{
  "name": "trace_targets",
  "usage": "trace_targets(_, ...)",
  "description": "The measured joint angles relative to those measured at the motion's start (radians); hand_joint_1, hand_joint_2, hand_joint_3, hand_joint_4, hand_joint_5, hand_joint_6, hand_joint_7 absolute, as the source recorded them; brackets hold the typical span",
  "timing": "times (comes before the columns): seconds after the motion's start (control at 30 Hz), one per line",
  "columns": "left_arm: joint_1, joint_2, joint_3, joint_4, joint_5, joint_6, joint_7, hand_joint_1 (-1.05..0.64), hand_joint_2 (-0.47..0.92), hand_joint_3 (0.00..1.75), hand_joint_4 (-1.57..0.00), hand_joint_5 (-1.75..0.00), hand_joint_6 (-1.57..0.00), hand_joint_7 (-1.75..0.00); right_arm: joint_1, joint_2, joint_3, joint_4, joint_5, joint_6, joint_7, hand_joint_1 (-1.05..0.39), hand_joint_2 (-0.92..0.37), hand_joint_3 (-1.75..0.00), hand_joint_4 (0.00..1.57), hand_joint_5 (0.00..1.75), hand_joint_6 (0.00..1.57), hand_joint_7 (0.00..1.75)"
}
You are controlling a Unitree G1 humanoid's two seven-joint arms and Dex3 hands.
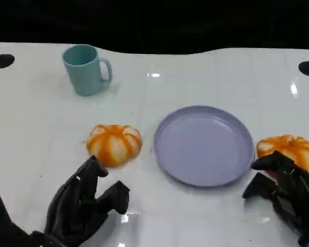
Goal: Grasp the bread from the table and place it into the plate.
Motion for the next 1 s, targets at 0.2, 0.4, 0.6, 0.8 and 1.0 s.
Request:
trace_targets(0.2,0.000,0.000,0.000,0.000,0.000,0.000,0.000,-0.57,0.92,0.34,-0.91,-1.75,-0.70,-1.75,-0.002,0.000,0.000,0.006,0.000,-0.007,0.001,-0.53,-0.92,-0.26,0.65,1.56,0.61,1.22)
trace_targets(0.4,0.000,0.000,0.000,-0.005,0.000,0.007,0.002,-0.55,0.92,0.35,-0.90,-1.75,-0.70,-1.74,-0.002,0.000,0.004,0.006,-0.003,-0.008,-0.001,-0.53,-0.92,-0.27,0.65,1.57,0.60,1.25)
trace_targets(0.6,0.000,0.000,0.003,-0.005,-0.001,0.011,0.001,-0.55,0.92,0.33,-0.89,-1.75,-0.69,-1.71,-0.002,-0.001,0.005,0.006,-0.007,-0.010,-0.003,-0.53,-0.92,-0.27,0.64,1.58,0.59,1.26)
trace_targets(0.8,0.000,0.001,0.003,-0.005,-0.001,0.012,0.001,-0.55,0.92,0.33,-0.89,-1.75,-0.70,-1.69,-0.002,-0.001,0.005,0.006,-0.007,-0.010,-0.003,-0.53,-0.92,-0.27,0.64,1.57,0.59,1.25)
trace_targets(1.0,0.026,0.008,-0.028,-0.079,0.090,-0.071,0.017,-0.59,0.92,0.26,-0.54,-1.39,-0.56,-0.73,-0.002,0.000,0.006,0.001,-0.007,-0.004,-0.015,-0.52,-0.92,-0.26,0.66,1.54,0.61,1.20)
